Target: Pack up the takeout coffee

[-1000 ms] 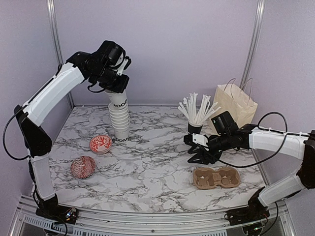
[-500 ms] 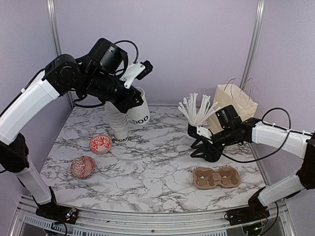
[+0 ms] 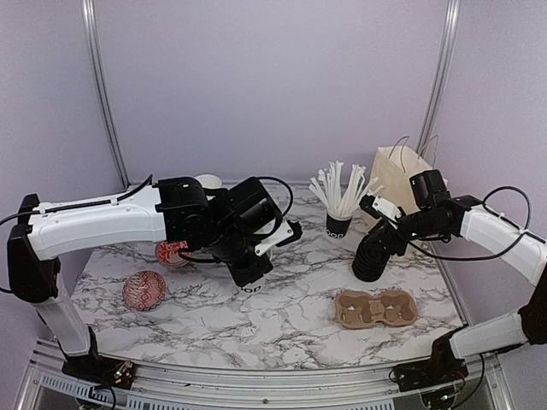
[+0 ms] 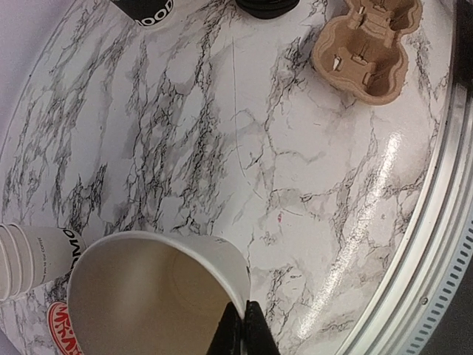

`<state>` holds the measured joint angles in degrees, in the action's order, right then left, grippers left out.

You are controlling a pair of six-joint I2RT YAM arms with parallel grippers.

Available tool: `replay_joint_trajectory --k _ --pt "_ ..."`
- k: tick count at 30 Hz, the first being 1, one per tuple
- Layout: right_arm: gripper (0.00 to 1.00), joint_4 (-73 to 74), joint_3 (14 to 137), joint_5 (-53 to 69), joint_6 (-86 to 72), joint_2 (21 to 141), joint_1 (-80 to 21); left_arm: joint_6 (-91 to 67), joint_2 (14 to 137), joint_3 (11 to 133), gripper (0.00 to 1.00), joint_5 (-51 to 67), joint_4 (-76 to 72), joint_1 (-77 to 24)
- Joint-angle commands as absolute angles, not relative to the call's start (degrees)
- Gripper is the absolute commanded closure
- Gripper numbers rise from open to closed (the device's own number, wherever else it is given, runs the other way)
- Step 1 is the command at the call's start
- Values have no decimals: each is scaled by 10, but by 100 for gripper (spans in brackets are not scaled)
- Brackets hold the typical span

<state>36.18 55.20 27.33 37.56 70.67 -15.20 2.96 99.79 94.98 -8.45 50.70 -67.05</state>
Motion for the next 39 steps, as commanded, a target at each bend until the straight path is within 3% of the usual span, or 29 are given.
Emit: replay_joint_trajectory --k 1,9,13,21,25,30,39 --pt "65 380 548 194 365 708 -154 33 1003 900 100 -128 415 -671" --pt "64 369 527 195 367 714 -156 26 1020 838 100 -133 326 -666" --pt "73 367 521 202 368 735 -161 26 1034 834 100 -121 307 -663" --pt "69 356 521 204 361 761 -184 23 1056 835 99 -100 305 -656" --pt "66 351 521 187 358 769 -195 22 1061 837 89 -98 306 -657" --pt "68 342 522 163 346 777 -196 21 1060 840 74 -98 309 -656" --pt "70 338 522 122 336 770 -197 16 1036 846 65 -101 311 -656"
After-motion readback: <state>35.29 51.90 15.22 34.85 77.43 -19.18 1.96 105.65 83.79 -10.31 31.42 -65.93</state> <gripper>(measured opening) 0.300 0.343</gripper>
